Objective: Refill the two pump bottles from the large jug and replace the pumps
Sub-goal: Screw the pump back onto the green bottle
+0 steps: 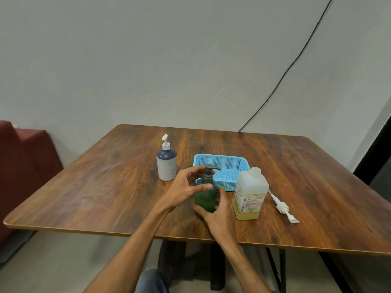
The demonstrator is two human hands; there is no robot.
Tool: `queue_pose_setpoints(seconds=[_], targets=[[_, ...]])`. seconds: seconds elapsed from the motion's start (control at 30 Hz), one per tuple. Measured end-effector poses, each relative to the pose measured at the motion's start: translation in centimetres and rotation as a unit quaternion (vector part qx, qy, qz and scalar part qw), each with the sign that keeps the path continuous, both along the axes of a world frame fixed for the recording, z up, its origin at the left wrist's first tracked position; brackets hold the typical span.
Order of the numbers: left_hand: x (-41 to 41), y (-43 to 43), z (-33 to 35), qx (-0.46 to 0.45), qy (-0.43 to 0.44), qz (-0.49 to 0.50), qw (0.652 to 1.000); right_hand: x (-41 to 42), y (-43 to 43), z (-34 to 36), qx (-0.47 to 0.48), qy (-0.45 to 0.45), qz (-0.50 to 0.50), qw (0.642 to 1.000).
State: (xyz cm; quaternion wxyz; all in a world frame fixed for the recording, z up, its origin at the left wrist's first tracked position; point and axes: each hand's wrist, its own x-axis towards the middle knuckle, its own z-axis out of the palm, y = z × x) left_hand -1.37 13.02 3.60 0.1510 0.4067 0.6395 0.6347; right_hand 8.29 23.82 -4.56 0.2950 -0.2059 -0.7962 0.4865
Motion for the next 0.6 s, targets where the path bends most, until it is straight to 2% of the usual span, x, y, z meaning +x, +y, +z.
queue_pose_setpoints(seconds=[0.17,0.37,0.6], targets=[[0.1,-1.1,-0.6,0.033,-0.014,0.059,0.998,-0.2,0.6,0.4,0.002,-0.02,0.012,1.0],[0.0,-2.3,-0.7,0.072,-0.023,0.149,0.986,-0.4,0.5,1.1,0.026,-0.024,-0.024,0.999],[-0.2,-2.6,-0.7,0.105,-0.02,0.207,0.973,-2.3,-0.1,3.9,0.025,0.027,-0.074,0.997]])
